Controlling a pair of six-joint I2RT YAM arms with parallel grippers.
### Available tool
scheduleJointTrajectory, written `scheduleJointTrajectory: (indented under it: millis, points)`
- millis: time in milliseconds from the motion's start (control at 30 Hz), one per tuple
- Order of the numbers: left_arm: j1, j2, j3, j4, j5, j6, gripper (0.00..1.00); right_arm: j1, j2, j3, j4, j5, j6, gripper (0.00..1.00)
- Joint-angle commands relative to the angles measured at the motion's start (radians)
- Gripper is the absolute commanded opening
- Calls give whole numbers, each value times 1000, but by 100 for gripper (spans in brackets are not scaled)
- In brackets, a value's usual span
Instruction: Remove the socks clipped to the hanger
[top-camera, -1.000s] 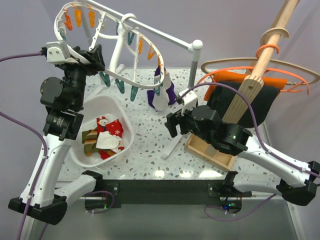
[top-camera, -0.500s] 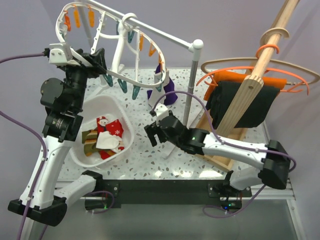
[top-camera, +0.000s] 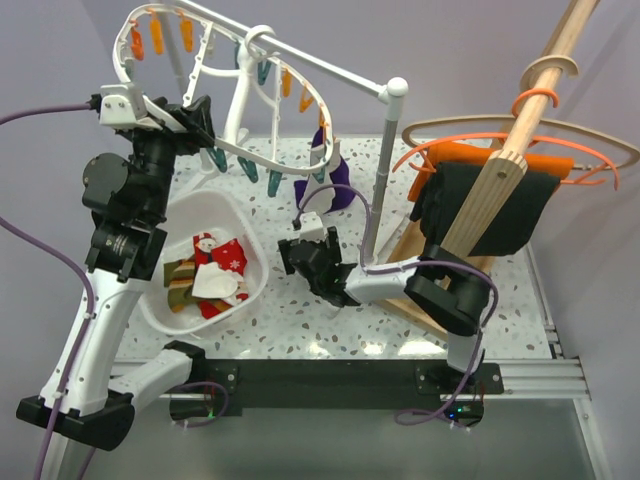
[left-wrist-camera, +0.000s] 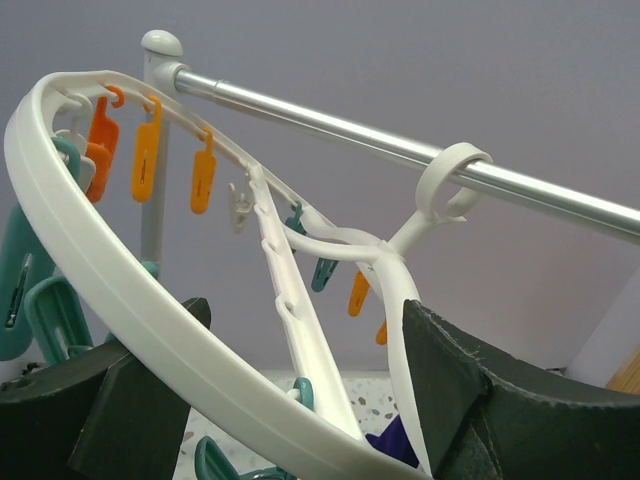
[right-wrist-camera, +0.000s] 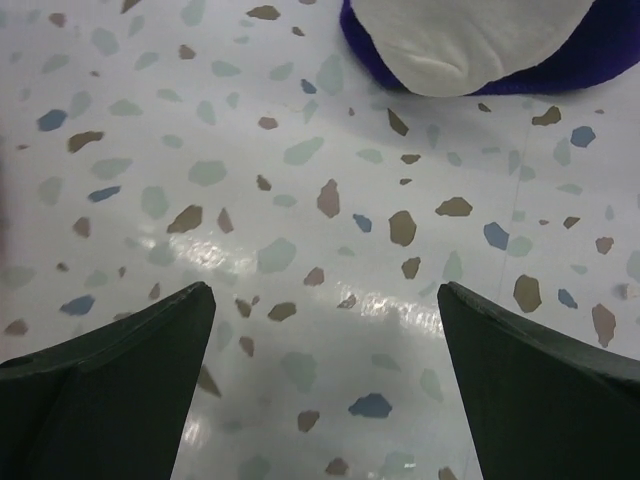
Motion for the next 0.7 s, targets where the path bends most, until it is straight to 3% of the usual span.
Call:
scheduleJointTrajectory:
  millis: [0, 233, 400, 567, 667]
  points:
    - [5, -17, 11, 14, 26, -7, 83, -45, 80, 98, 129, 159, 61, 99]
    - [5, -21, -4, 11, 42, -23, 83, -163, 166, 142, 207, 133, 33, 99]
    - [5, -26, -14, 11, 46, -23, 83, -176, 208, 151, 334, 50, -109, 97]
    - [5, -26, -1, -22, 51, -22, 83, -194, 231, 196, 336, 69, -125, 88]
    - [5, -29, -4, -29, 59, -25, 83, -193, 234, 197, 374, 70, -152, 75]
